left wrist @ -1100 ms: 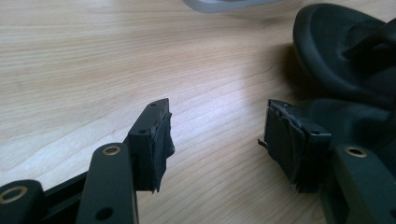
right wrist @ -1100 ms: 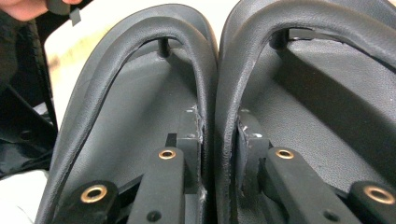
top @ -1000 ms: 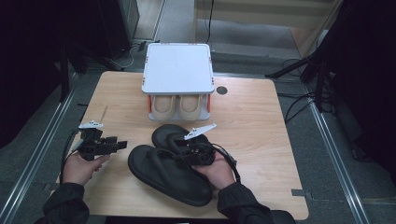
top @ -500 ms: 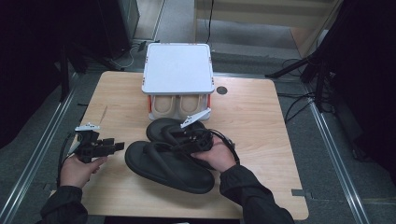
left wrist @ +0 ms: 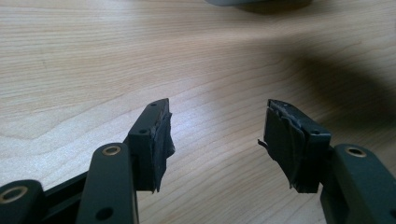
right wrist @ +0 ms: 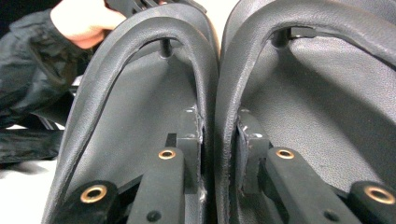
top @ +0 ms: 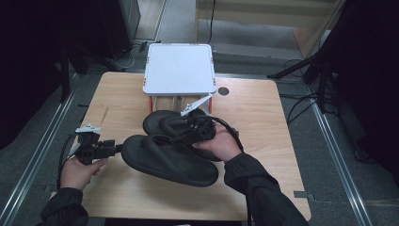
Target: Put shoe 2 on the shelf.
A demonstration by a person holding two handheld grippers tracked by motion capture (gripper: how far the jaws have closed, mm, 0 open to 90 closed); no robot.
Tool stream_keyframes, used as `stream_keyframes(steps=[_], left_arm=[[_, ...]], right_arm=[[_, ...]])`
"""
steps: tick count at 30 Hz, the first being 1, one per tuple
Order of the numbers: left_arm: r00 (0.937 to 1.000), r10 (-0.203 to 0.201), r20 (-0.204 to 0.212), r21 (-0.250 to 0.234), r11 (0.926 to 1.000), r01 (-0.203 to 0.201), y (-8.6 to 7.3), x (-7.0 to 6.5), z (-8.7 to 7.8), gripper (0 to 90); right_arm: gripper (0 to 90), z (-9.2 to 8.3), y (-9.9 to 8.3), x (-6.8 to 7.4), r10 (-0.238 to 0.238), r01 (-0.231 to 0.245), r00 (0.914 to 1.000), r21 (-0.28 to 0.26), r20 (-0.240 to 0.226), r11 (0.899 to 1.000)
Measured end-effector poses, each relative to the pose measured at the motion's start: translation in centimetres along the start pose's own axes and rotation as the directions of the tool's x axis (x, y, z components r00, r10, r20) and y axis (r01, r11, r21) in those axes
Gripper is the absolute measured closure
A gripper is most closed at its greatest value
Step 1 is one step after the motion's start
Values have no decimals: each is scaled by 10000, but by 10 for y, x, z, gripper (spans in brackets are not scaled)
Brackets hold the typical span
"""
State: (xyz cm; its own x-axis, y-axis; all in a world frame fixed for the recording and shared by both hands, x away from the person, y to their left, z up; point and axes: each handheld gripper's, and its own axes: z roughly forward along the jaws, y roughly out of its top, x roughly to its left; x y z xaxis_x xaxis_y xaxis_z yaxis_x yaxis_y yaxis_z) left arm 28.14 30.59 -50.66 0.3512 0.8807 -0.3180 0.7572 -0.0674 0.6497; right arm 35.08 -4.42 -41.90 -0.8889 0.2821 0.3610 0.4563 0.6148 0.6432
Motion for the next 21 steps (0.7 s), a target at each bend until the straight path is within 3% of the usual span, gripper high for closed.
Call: stream_keyframes(steps=[12,21], left_arm=[[10000,42,57,49,10000,-42,-1,-1,0,416],[10000,-5,41,16,10000,5,-1,0,0,416]], right_arm=[[759,-24,32,9,-283,278,9993,-223,-235,9994],[759,-39,61,10,-275,276,9996,-318,24,9991]])
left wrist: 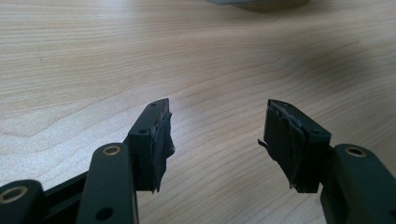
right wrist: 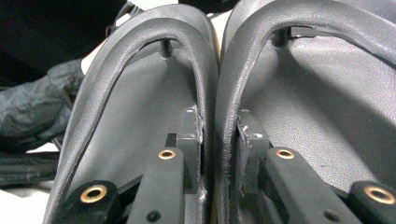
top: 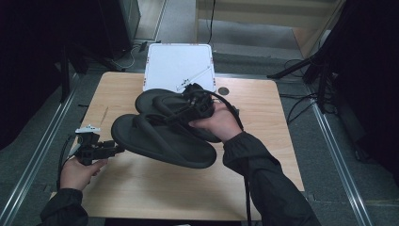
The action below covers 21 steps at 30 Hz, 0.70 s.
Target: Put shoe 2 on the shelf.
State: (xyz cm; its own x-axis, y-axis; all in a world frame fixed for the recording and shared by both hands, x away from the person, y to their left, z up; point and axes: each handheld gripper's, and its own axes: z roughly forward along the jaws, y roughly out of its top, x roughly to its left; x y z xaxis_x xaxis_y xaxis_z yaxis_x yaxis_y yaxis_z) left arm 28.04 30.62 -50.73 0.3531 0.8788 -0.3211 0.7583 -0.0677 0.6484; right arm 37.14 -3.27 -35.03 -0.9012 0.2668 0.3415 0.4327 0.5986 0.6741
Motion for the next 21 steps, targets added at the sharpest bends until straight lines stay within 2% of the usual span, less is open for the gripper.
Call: stream_keyframes(steps=[6,10,16,21], left_arm=[[10000,-63,35,-25,10000,63,0,0,0,416],[10000,-47,53,-15,10000,47,0,-1,0,416],[10000,5,89,-1,10000,-5,0,0,0,416],[10000,3,64,-21,10000,-3,0,0,-1,416]], right_arm=[[758,-9,18,-3,124,-116,9991,-192,414,9997],[759,-12,27,-10,426,-406,9978,-393,507,9984],[758,-13,37,-21,758,-706,9916,-524,1046,9961],[758,-14,43,-29,1141,-1054,9828,-662,1455,9922]])
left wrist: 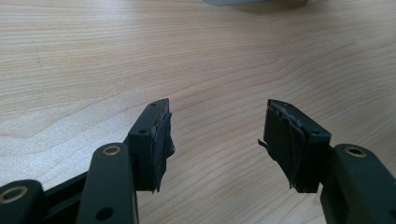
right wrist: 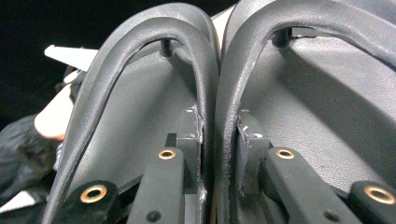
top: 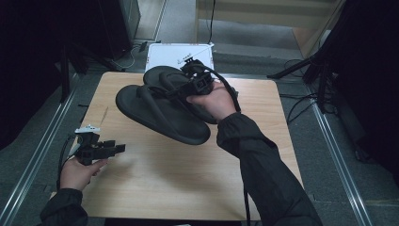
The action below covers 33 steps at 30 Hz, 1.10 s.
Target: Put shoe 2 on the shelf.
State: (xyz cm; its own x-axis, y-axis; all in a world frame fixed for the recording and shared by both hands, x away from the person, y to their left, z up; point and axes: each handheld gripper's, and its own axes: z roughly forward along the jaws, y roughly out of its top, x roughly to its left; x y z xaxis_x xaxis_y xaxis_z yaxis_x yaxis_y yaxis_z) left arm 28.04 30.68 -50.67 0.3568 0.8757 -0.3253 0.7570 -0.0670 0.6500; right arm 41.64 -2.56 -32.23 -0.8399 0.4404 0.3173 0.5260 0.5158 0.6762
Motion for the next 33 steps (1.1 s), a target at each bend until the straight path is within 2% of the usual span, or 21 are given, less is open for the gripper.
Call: stream_keyframes(steps=[5,9,10,11,12,16,19,23,25,27,28,29,30,32,33], left_arm=[[10000,11,-8,2,10000,-11,0,0,0,417],[10000,-13,-16,-50,10000,13,0,0,0,417],[10000,1,3,-41,10000,-1,0,0,0,417],[10000,-6,19,-42,10000,6,0,1,0,417],[10000,-32,12,-72,10000,32,0,1,1,417],[10000,-53,12,4,10000,53,1,2,1,417],[10000,-58,21,-29,10000,58,1,1,1,418],[9999,115,47,-174,9998,-114,1,-2,-1,420],[9999,152,48,-150,9998,-151,1,-3,0,420],[9999,137,54,-125,9998,-137,1,-3,0,420],[9999,137,54,-125,9998,-137,1,-3,0,420],[9999,104,90,-154,9998,-103,1,-2,0,420],[9999,89,103,-183,9998,-88,1,-2,0,420],[9999,78,153,-207,9998,-75,1,-1,0,419],[9998,112,140,-259,9996,-108,2,-1,-2,420]], right_arm=[[759,1,7,-8,665,-652,9948,-200,775,9977],[758,5,14,-16,985,-945,9845,-338,1451,9949],[758,5,14,-16,985,-945,9845,-338,1451,9949],[758,5,15,-19,1206,-1159,9812,-395,1504,9925],[759,7,20,-25,1634,-1555,9725,-593,1662,9860],[759,10,31,-36,2013,-1844,9535,-939,2242,9783],[759,13,38,-45,2487,-2232,9288,-1211,2747,9672],[759,17,47,-62,3120,-2750,8987,-1582,3081,9484],[759,20,52,-67,3444,-3038,8783,-1693,3316,9376],[759,25,57,-71,3593,-3154,8626,-1768,3562,9323],[759,25,57,-71,3593,-3154,8626,-1768,3562,9323],[759,28,60,-72,3680,-3218,8536,-1822,3688,9291],[759,32,64,-74,3916,-3406,8335,-1956,3897,9196],[758,37,69,-77,4102,-3530,8166,-2111,4060,9115],[758,39,71,-77,4257,-3647,8058,-2213,4117,9044]])
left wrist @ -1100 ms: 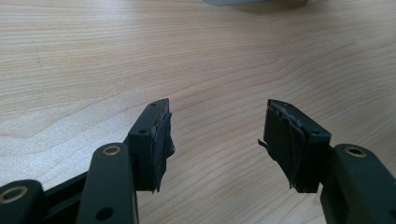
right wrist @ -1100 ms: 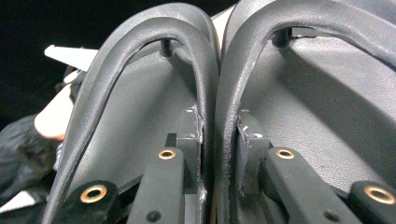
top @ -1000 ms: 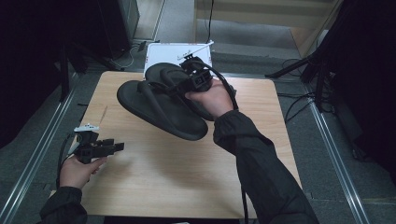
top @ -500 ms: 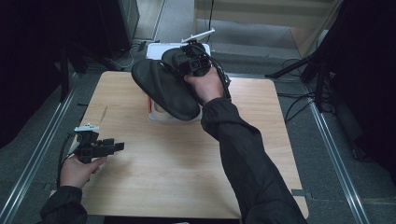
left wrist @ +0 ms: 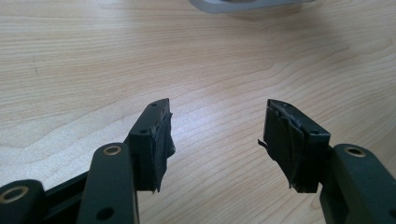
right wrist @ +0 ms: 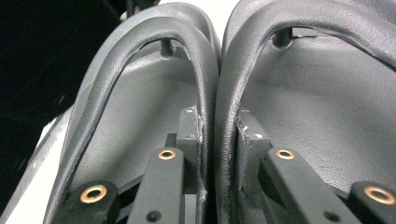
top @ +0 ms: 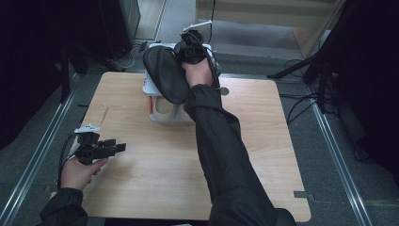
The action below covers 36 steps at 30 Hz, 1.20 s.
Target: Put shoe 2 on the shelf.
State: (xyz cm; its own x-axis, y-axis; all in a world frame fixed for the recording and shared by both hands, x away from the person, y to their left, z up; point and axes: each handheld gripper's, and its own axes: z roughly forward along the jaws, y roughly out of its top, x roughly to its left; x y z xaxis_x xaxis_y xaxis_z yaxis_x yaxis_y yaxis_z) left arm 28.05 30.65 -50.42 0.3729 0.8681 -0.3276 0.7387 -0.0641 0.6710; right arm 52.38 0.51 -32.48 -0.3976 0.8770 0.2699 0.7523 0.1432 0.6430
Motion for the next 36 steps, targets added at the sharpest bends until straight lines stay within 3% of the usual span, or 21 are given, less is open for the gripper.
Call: stream_keyframes(steps=[4,11,20,28,36], left_arm=[[10000,-24,92,-148,9999,25,1,-1,0,420],[9997,34,248,-96,9999,-32,2,-2,2,420],[9993,180,324,-97,9998,-177,4,-5,6,420],[9995,168,268,-145,9998,-164,4,-5,5,421],[9997,158,205,-224,9996,-153,4,-3,4,423]], right_arm=[[758,9,5,1,405,-395,9984,-255,400,9989],[753,20,8,-4,1330,-1263,9869,-759,912,9891],[751,32,10,3,2429,-2255,9630,-1447,1164,9634],[747,35,12,8,2474,-2222,9576,-1683,1474,9604],[735,36,11,6,2577,-2334,9563,-1707,1377,9573]])
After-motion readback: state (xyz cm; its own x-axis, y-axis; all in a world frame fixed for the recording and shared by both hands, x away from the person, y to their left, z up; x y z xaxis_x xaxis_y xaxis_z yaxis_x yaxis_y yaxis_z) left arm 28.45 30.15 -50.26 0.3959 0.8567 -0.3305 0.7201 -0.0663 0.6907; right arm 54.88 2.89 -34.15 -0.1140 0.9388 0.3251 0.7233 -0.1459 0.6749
